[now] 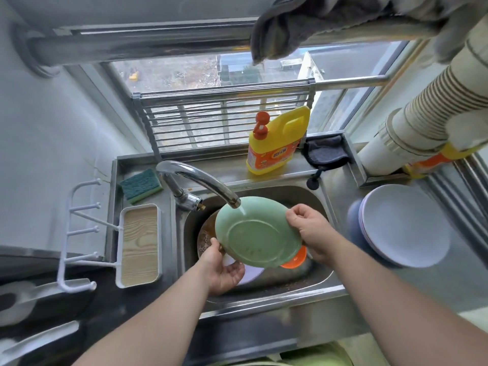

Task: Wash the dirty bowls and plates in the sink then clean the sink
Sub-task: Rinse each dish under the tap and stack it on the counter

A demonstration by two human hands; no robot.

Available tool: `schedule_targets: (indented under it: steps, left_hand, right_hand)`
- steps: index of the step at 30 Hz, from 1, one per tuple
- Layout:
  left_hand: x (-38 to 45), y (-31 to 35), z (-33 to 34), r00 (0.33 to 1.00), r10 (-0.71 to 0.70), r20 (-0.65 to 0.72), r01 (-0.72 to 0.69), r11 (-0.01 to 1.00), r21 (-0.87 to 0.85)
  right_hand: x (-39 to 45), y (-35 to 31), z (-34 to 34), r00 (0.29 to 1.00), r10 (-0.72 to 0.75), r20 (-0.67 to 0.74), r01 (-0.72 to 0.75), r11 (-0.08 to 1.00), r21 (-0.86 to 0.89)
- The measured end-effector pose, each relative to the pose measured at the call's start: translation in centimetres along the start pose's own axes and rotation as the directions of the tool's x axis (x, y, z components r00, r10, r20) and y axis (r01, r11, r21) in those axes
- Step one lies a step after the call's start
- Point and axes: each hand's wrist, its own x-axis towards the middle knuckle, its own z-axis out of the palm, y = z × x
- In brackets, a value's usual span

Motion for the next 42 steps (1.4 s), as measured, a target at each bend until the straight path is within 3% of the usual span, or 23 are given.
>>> schedule_targets:
  steps: [5, 12, 17, 21, 24, 32, 35, 42]
  left_hand:
    - [-0.4, 0.4, -1.7, 0.996, 0.015, -0.083, -0.012, 0.999, 0.03]
    - [-0.5, 0.6, -3.2, 0.997, -0.031, -0.064, 0.03, 0.999, -0.028]
    - [-2.0, 1.3, -2.1, 0.999, 0.019, 0.026, -0.012, 0.969, -0.245]
    - [-3.7, 2.8, -0.8, 0.99, 0.09, 0.105, -0.025, 0.863, -0.505]
    - [-3.9, 4.2, 0.1, 0.975, 0.11, 0.196, 0.021, 0.823, -0.568]
    - [-3.1, 5.9, 3.6, 0.98, 0.136, 0.145, -0.049, 0.874, -0.484]
    - [-4.0, 5.1, 5.5, 0.976, 0.152, 0.153, -0.072, 0.897, -0.437]
    - [-5.8, 2.2, 7.1, 0.973, 0.127, 0.191, -0.107, 0.988, -0.109]
  right_hand:
    - [-1.0, 0.0, 4.4, 0.989, 0.127, 0.07, -0.131, 0.99, 0.057]
    - [-1.0, -3.1, 7.2, 0.955, 0.237, 0.178, -0.266, 0.949, 0.168]
    - [0.5, -5.3, 7.4, 0.929, 0.332, 0.165, -0.37, 0.795, 0.481]
    - [2.0, -5.8, 6.8, 0.912, 0.394, 0.112, -0.365, 0.659, 0.658]
    - [3.5, -4.8, 5.4, 0.889, 0.448, 0.1, -0.355, 0.532, 0.769]
    - [4.9, 0.1, -0.3, 0.828, 0.558, 0.052, -0.291, 0.347, 0.891]
    - [4.0, 1.6, -1.8, 0.788, 0.615, 0.02, -0.304, 0.362, 0.881]
    - [1.8, 3.3, -3.3, 0.725, 0.687, 0.052, -0.463, 0.431, 0.775]
